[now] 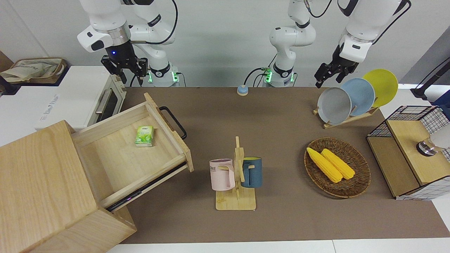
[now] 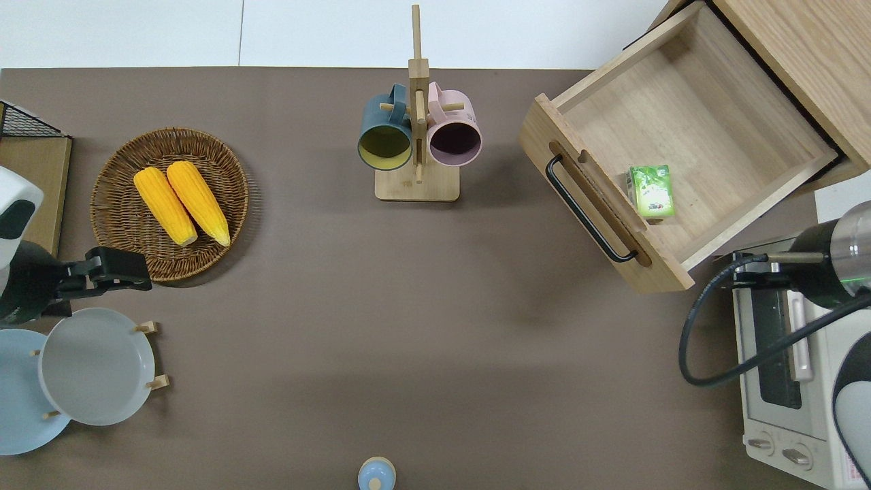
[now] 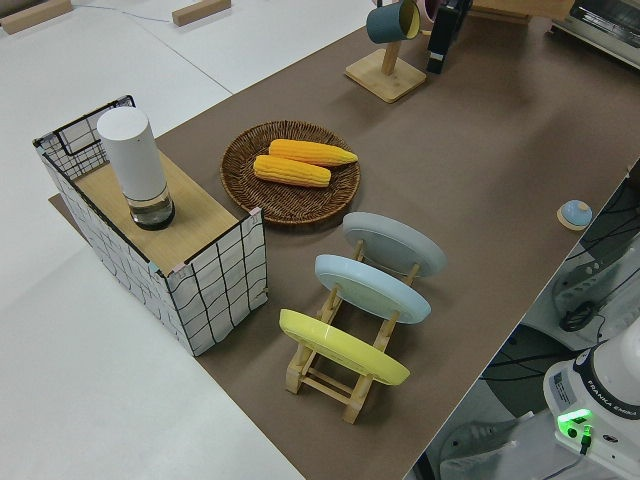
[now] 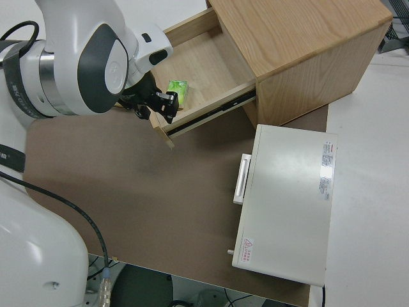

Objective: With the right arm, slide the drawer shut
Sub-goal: 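Move the right gripper toward the drawer's front panel below the handle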

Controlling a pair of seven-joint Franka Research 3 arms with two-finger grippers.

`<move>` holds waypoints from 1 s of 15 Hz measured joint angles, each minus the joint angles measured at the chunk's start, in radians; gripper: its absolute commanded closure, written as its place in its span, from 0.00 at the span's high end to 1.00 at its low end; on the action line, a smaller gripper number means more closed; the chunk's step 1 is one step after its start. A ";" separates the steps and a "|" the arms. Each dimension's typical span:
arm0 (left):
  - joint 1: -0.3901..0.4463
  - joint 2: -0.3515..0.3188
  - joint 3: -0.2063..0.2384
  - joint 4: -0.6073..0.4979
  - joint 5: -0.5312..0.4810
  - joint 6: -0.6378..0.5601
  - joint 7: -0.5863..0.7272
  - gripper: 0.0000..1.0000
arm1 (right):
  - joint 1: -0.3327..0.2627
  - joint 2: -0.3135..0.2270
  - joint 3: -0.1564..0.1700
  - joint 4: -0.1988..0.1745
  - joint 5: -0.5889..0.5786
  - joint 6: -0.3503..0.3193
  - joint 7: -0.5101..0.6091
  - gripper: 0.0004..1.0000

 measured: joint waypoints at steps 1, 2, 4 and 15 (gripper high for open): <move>0.000 0.000 0.000 0.000 0.000 0.000 0.000 0.99 | 0.004 -0.001 0.001 0.000 0.001 -0.005 0.020 0.09; 0.000 0.000 0.000 0.000 0.000 0.000 0.000 0.99 | 0.009 -0.004 0.003 0.000 0.002 -0.015 0.046 0.08; 0.000 0.000 0.000 0.000 0.000 0.000 0.000 0.99 | 0.022 -0.010 0.009 0.001 0.032 -0.038 0.130 0.03; 0.000 0.000 0.000 0.000 0.000 0.000 0.000 0.99 | 0.135 -0.027 0.042 -0.046 0.101 -0.033 0.592 0.00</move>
